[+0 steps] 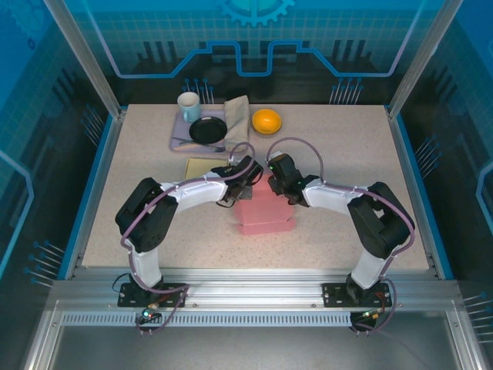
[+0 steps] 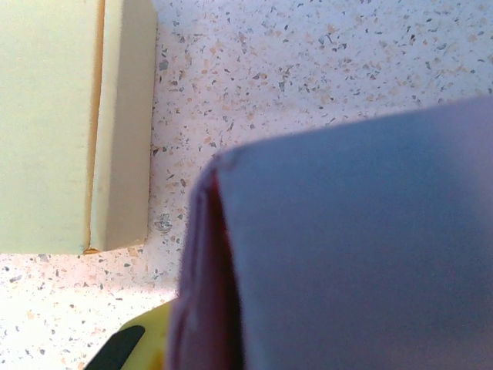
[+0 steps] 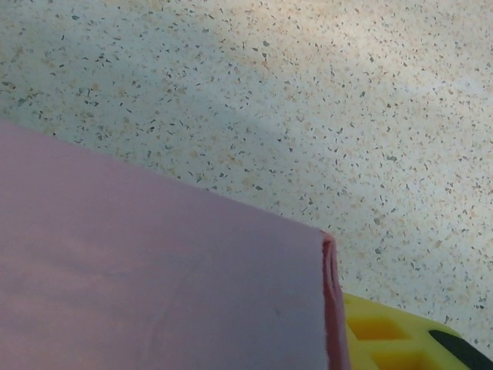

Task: Fold the paper box

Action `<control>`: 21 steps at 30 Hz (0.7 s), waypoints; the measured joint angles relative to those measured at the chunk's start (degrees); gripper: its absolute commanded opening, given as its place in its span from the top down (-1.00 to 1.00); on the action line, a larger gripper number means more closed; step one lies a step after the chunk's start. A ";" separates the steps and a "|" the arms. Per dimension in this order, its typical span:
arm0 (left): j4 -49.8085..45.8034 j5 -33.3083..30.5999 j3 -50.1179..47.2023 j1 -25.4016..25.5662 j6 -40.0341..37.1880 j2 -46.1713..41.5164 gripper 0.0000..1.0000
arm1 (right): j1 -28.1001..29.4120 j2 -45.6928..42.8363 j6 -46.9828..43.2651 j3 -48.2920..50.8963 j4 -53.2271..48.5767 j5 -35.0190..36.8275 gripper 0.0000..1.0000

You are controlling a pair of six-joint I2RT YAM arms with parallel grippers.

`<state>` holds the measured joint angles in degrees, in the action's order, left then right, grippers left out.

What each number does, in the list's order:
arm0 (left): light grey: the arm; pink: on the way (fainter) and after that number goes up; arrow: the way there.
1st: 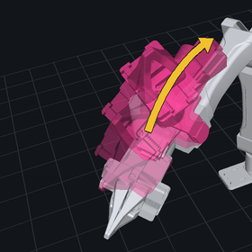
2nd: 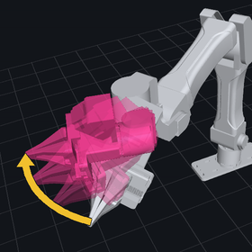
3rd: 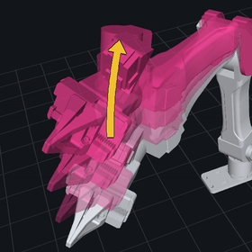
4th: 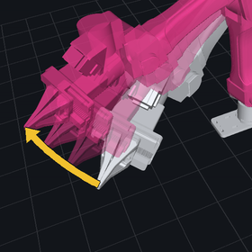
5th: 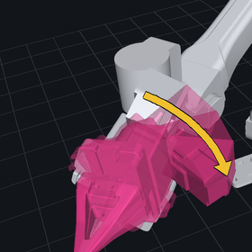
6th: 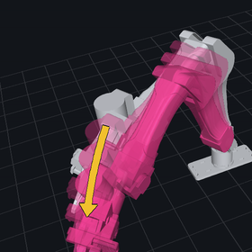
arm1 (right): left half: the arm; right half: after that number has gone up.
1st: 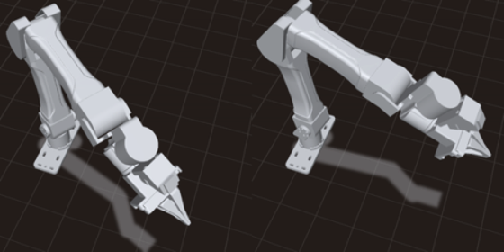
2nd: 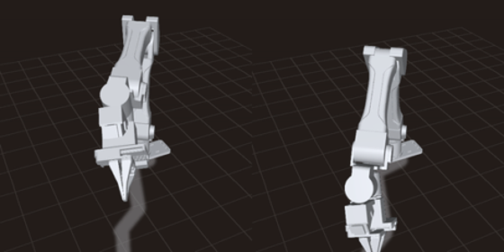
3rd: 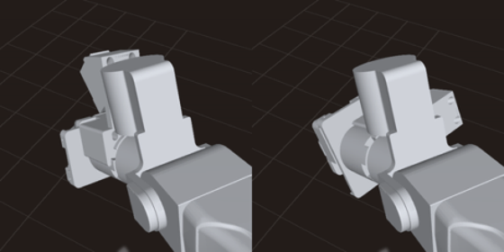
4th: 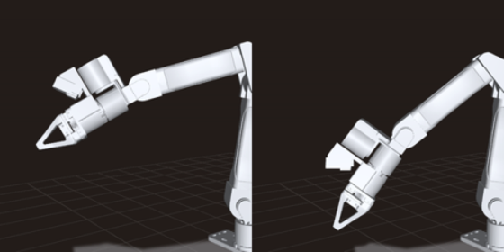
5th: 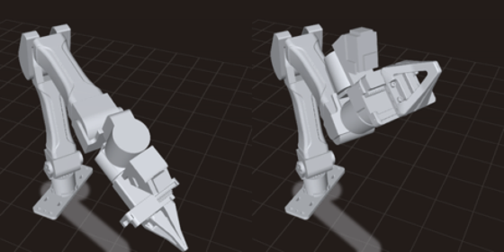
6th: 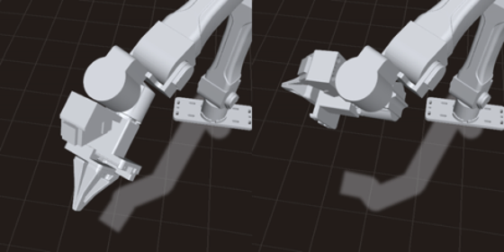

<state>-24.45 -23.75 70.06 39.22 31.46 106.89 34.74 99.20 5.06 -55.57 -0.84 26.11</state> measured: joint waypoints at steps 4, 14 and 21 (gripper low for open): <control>-1.01 0.02 0.00 0.00 0.15 0.15 1.00 | -1.55 -0.17 1.99 1.36 0.96 -5.38 0.15; -1.38 0.04 0.31 0.00 0.39 0.39 1.00 | -3.30 -0.31 4.44 2.14 1.44 -11.69 0.07; -1.51 0.09 0.31 -0.09 1.27 0.44 1.00 | -3.30 -0.31 5.33 2.25 0.61 -11.63 0.04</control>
<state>-25.96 -23.66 70.37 39.13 32.73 107.33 31.44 98.89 10.39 -53.32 -0.23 14.48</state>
